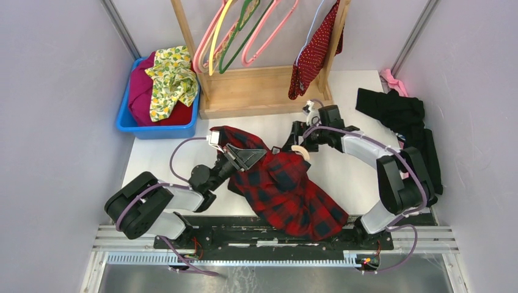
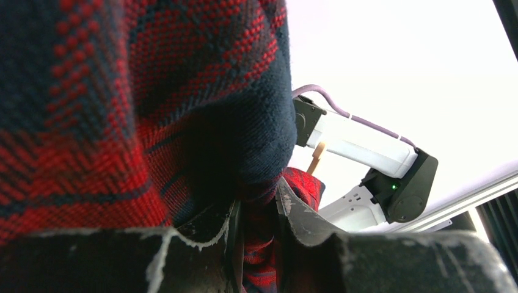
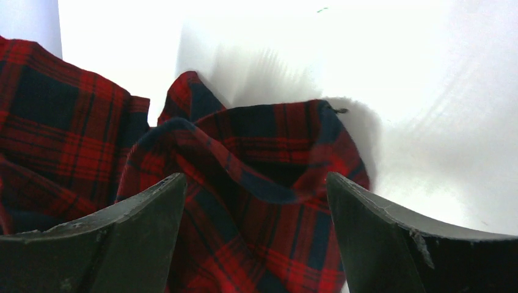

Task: Place the skirt on the hanger
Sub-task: Hang the skirt on the hanger.

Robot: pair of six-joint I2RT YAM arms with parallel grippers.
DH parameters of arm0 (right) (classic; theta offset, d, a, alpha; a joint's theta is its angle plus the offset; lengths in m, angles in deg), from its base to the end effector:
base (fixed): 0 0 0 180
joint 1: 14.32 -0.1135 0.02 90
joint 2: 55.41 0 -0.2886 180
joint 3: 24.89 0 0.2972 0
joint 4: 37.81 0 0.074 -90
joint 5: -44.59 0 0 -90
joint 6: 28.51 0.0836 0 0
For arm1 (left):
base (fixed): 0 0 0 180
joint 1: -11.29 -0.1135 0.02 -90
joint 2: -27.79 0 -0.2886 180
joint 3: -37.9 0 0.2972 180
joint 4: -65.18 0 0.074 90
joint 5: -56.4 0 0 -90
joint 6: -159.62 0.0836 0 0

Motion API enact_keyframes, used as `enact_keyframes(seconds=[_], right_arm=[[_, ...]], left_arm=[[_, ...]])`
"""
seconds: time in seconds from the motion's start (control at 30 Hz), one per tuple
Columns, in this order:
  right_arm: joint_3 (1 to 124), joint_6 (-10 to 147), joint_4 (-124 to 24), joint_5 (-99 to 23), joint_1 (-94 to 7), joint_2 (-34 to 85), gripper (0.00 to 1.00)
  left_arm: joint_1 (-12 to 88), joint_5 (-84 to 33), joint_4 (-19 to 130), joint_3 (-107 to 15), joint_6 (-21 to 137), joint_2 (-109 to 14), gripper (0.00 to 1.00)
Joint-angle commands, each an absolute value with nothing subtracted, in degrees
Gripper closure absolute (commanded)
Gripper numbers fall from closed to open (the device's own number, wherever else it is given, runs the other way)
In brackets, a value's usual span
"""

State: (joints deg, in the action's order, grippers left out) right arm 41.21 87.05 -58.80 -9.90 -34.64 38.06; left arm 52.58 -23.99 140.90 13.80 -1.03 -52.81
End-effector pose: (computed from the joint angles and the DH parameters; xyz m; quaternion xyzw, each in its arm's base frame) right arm 0.3543 0.1830 0.1588 -0.0676 0.8942 0.3944 0.2006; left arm 0.2046 -0.1983 0.2019 -0.0802 0.5756 -0.7004 0.4144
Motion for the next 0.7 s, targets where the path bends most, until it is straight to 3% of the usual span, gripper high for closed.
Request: enact_keyframes(seconds=[0.0, 0.3, 0.67], right_arm=[[39.3, 88.5, -59.1, -12.3, -31.6, 32.5, 0.1], [35.8, 90.0, -60.5, -16.1, -25.0, 23.8, 0.09], [34.9, 84.3, -78.3, -22.5, -22.5, 2.7, 0.09]], left_arm=[[52.1, -25.4, 152.6, 14.0, -1.6, -50.9, 0.97], [51.4, -26.3, 152.7, 15.1, -2.1, -49.9, 0.97], [51.3, -28.5, 152.6, 16.1, -3.1, -49.3, 0.97]])
